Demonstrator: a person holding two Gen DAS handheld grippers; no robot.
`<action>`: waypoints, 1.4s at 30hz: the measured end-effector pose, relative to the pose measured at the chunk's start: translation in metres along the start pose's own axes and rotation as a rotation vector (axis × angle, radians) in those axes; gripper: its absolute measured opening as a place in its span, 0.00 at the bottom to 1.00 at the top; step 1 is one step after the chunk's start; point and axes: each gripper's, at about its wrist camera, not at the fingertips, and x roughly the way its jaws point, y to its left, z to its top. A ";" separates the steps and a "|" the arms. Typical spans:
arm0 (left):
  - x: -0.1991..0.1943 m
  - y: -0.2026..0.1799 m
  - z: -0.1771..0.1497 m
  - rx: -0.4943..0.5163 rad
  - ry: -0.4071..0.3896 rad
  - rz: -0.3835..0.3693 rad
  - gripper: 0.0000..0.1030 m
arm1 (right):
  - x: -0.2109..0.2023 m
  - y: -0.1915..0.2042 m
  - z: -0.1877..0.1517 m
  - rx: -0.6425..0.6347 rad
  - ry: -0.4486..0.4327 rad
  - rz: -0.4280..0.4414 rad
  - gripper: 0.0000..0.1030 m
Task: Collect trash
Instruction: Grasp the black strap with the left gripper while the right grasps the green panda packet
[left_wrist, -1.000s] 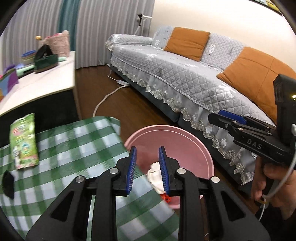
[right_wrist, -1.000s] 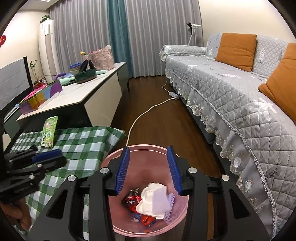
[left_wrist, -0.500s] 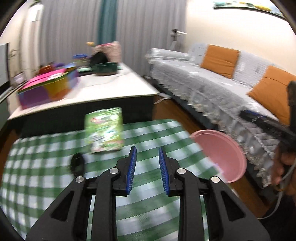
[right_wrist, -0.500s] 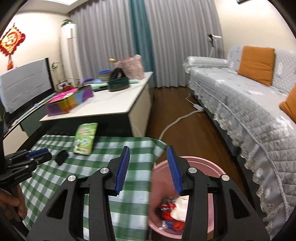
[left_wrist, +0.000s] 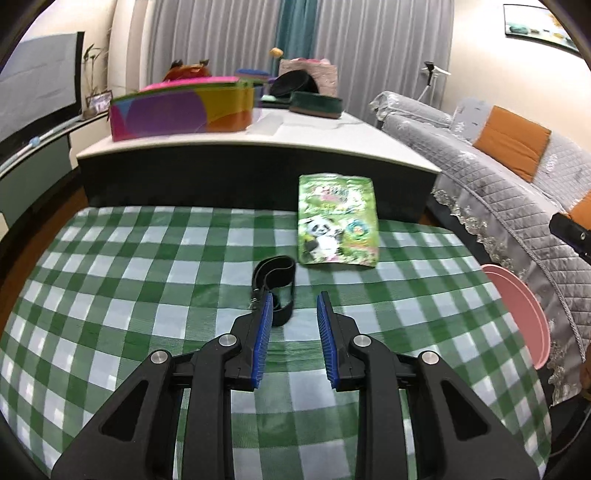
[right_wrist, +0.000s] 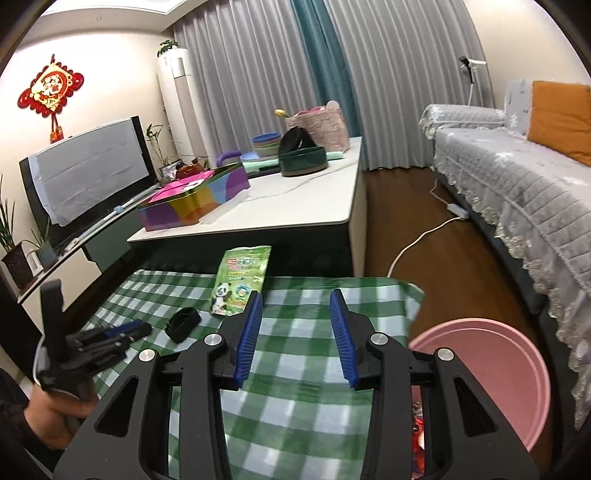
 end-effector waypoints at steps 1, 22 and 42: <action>0.003 0.001 -0.001 -0.002 0.005 0.002 0.25 | 0.008 0.002 0.002 0.005 0.009 0.014 0.38; 0.049 0.017 0.002 -0.072 0.105 0.035 0.48 | 0.172 0.029 0.003 0.065 0.228 0.192 0.48; 0.062 0.012 0.003 -0.060 0.154 0.007 0.16 | 0.217 0.036 -0.007 0.116 0.358 0.277 0.15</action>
